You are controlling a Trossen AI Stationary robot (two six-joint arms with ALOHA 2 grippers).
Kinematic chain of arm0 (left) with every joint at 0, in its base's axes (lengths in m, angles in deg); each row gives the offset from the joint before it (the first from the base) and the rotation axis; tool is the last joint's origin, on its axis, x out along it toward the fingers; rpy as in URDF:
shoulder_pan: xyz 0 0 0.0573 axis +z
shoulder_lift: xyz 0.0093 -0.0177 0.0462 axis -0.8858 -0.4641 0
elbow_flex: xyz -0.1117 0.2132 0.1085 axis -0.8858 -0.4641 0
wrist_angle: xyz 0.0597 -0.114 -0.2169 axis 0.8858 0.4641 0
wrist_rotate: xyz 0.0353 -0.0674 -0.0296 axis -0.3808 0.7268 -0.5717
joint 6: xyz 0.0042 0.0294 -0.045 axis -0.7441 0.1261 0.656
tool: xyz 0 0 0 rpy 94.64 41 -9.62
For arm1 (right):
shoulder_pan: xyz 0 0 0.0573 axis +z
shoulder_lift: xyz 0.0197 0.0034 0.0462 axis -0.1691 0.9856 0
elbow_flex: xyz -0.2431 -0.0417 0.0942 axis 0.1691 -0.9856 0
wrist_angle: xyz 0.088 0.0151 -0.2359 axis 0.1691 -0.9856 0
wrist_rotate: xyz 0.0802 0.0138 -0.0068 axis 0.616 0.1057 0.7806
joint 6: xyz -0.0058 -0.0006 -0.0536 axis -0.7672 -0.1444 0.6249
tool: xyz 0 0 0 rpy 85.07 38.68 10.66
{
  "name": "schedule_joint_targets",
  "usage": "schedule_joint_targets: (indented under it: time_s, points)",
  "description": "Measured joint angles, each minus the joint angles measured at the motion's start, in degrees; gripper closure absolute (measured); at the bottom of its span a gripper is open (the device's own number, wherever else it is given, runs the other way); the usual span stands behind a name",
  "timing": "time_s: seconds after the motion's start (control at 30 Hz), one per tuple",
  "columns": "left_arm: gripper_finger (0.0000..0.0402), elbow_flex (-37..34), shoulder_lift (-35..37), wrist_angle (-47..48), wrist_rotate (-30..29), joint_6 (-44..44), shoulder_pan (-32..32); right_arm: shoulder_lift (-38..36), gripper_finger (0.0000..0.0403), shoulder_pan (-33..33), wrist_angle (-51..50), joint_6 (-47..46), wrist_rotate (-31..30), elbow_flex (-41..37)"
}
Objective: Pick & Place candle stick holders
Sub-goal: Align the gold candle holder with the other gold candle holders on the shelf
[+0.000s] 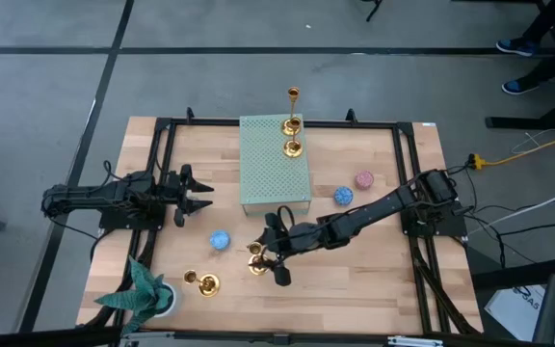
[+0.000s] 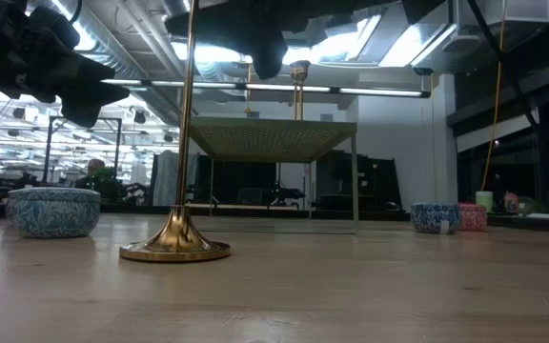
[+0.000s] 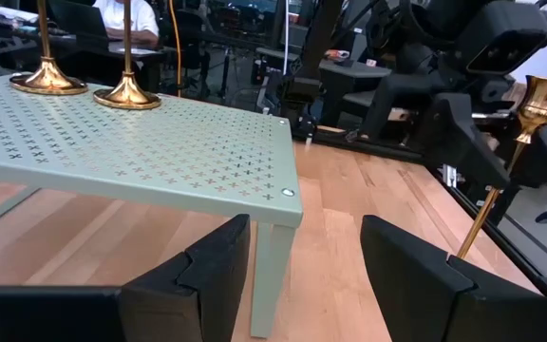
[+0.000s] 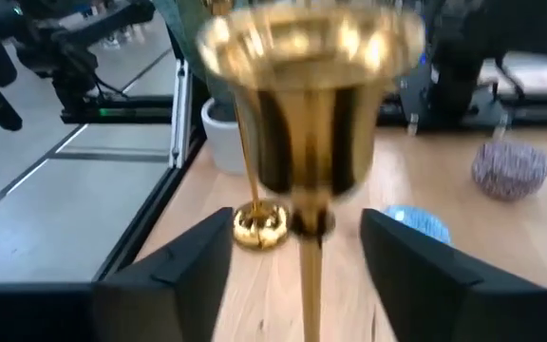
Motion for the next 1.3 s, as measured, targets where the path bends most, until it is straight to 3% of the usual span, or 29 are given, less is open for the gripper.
schedule_joint_targets:
  time_s: [0.47,0.73,0.9,1.3]
  points:
    - [0.0201,0.0,0.0,0.0,0.0,0.0,0.0,-2.7,0.0382,0.0,-7.2,-4.8,-0.1,0.0]
    - [0.0201,0.0,0.0,0.0,0.0,0.0,0.0,-7.0,0.0372,-1.1,-15.6,-4.4,-0.9,0.0]
    - [0.0201,0.0,0.0,0.0,0.0,0.0,0.0,-11.2,0.0387,-2.7,-21.8,-2.6,-1.2,0.0]
    - [0.0201,0.0,0.0,0.0,0.0,0.0,0.0,-28.9,0.0384,-4.5,-29.0,0.5,-3.1,0.0]
